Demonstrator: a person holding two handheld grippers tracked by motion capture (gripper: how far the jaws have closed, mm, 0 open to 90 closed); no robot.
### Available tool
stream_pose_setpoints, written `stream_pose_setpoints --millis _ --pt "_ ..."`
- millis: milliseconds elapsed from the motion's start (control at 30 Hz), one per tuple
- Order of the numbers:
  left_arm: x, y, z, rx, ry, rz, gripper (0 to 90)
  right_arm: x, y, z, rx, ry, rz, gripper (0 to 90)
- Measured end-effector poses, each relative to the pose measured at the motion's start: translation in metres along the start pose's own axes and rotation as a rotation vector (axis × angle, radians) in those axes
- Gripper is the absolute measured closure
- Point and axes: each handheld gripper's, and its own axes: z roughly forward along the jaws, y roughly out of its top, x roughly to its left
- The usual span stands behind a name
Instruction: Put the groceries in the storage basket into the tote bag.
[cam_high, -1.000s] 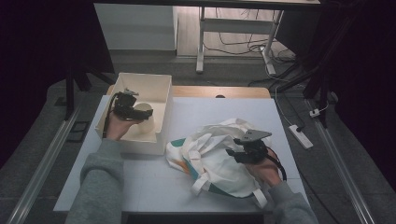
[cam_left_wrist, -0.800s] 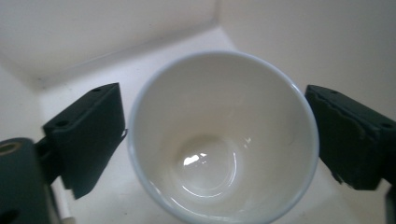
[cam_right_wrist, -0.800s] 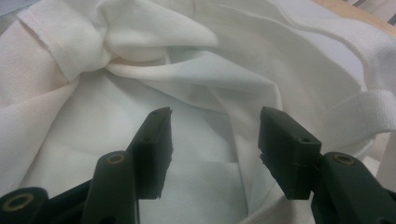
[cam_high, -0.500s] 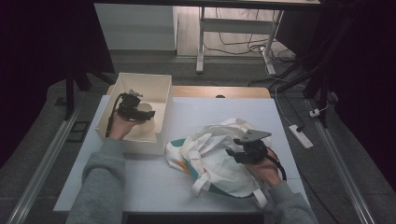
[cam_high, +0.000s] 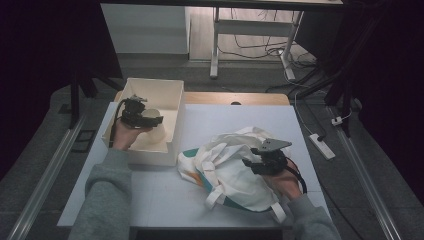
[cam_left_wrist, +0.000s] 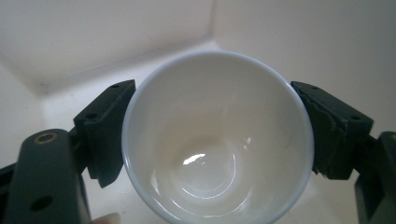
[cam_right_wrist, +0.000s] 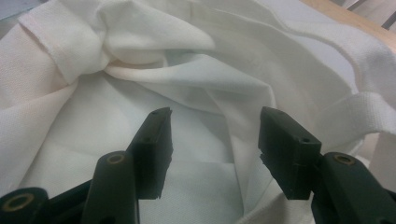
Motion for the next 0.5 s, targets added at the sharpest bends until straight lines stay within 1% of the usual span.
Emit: stream_pose_setpoints --millis 300,500 --pt "-0.002 0.004 -0.024 -0.087 -0.014 -0.019 19.5 0.001 0.001 -0.001 -0.003 -0.002 -0.002 44.3" --pt "-0.001 0.005 -0.035 -0.136 -0.031 -0.036 19.5 0.000 0.001 -0.001 -0.007 -0.007 -0.003 44.3"
